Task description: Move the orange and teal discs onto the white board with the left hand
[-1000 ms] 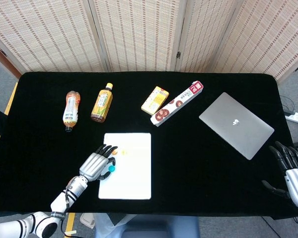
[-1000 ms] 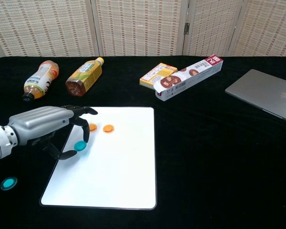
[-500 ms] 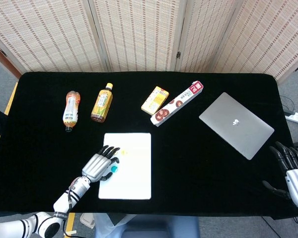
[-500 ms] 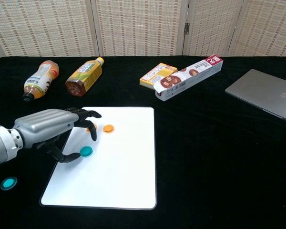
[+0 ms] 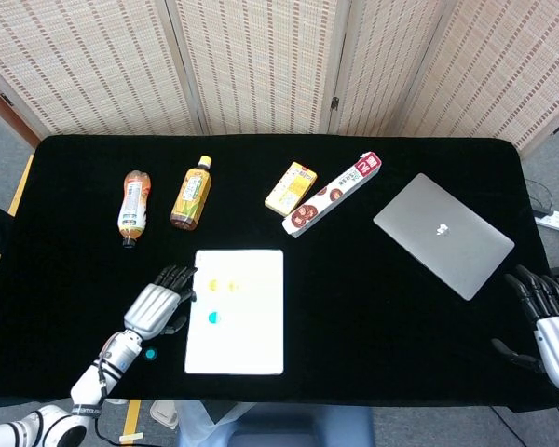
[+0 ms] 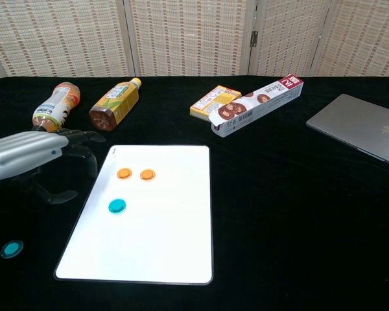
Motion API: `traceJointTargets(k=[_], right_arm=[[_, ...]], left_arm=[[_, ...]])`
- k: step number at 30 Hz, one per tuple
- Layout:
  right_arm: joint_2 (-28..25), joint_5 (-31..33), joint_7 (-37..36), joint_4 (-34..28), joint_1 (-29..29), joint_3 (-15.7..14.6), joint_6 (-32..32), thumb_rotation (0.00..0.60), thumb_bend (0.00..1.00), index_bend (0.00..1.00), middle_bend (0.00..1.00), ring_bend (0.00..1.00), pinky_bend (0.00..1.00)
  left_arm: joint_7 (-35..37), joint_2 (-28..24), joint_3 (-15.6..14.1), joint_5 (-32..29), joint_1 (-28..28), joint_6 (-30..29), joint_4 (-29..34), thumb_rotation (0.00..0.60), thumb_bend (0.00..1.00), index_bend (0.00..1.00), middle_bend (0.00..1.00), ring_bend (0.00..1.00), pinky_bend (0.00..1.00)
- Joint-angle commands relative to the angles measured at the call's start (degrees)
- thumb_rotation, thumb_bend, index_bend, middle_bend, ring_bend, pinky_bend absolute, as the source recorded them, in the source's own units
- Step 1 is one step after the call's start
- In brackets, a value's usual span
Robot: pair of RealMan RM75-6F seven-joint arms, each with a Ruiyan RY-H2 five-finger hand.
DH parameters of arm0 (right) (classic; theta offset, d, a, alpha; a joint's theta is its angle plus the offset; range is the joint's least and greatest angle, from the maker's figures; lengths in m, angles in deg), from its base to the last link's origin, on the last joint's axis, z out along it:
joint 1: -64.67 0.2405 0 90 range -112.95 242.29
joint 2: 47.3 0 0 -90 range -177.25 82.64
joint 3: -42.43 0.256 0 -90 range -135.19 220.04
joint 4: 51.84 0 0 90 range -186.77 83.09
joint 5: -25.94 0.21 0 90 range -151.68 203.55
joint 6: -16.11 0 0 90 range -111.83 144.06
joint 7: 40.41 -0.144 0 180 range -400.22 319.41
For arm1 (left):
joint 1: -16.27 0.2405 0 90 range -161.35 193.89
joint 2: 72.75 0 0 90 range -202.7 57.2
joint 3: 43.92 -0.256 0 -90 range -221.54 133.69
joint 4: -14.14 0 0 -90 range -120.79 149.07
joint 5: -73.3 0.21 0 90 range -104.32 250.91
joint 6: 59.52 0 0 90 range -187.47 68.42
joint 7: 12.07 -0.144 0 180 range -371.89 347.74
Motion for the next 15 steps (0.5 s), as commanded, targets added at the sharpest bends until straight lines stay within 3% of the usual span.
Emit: traceJointTargets(k=[1,15], right_arm=[[0.06,-0.15,0.13,-0.08,0.14,0.01,0.09,0.600,0.21,0.00,0.00,0.00,0.00],[-0.04,-0.67,1.10,-0.95,0.62,-0.04,0.44,0.600,0.21,0.00,0.00,0.00,0.00]], left_arm=[[1.00,-1.67,-1.56,1.71,2.07,-2.57,-1.18,0.600,0.43,0.43,0.08,0.00,0.00],[6.97,-4.39,-7.40,7.39,9.41,-9.73,-4.62,0.600,0.41,0.42,0.08,0.00,0.00]])
